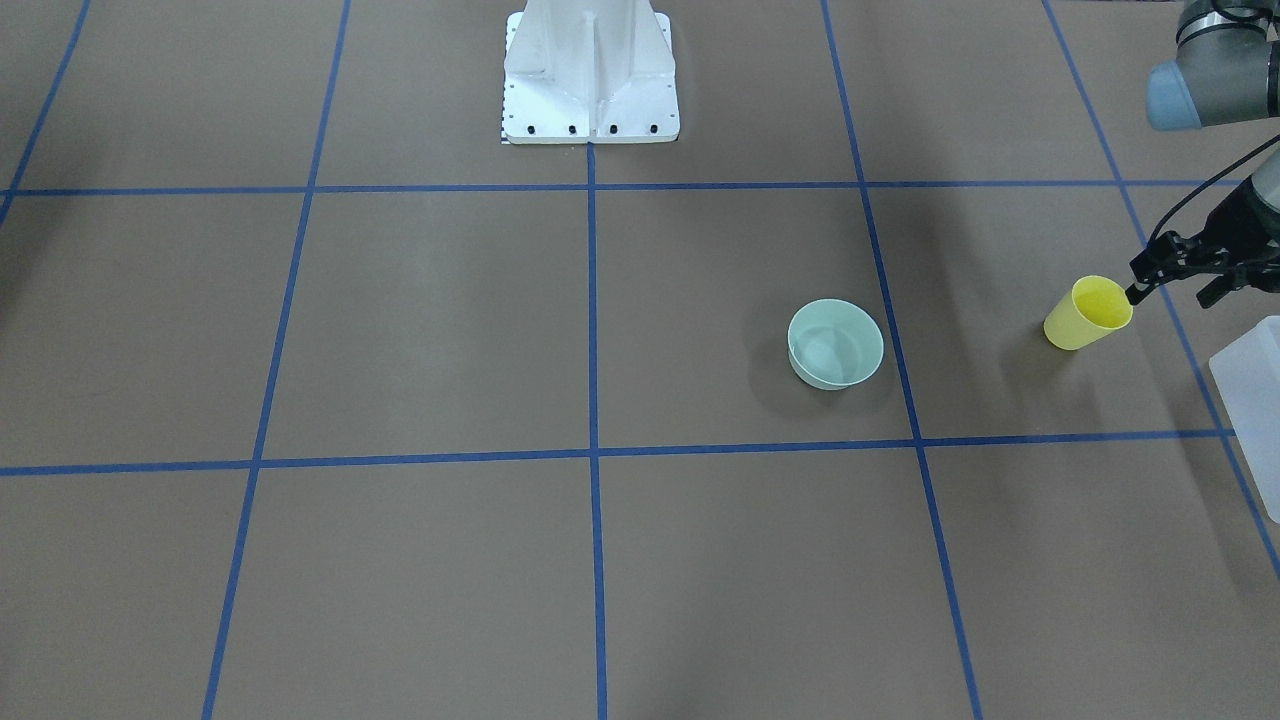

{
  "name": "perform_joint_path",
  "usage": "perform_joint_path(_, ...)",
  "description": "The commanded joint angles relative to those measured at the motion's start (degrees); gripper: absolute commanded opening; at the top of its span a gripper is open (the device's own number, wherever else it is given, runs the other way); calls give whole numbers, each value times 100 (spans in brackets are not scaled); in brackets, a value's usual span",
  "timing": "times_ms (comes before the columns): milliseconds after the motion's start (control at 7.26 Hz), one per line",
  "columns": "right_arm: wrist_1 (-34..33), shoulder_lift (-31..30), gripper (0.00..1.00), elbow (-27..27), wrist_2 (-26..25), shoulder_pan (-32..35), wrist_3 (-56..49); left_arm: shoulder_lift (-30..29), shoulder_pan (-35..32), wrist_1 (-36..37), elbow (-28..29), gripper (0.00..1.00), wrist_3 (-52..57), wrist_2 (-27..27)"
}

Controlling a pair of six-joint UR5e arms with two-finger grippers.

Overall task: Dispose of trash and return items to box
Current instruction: 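Grasp the yellow cup with the left gripper and lift it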

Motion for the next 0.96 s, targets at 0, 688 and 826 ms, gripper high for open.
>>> perform_joint_path(0, 0, -3, 100, 33, 55, -44, 126, -93, 128, -132, 198, 98, -53, 5)
perform_joint_path(688, 9, -38, 100, 374, 169, -272, 712, -67, 304, -335, 322, 74, -228, 31)
perform_joint_path(826, 17, -73, 100, 550, 169, -395, 1002, -84, 330, -352, 322, 42, -472, 5)
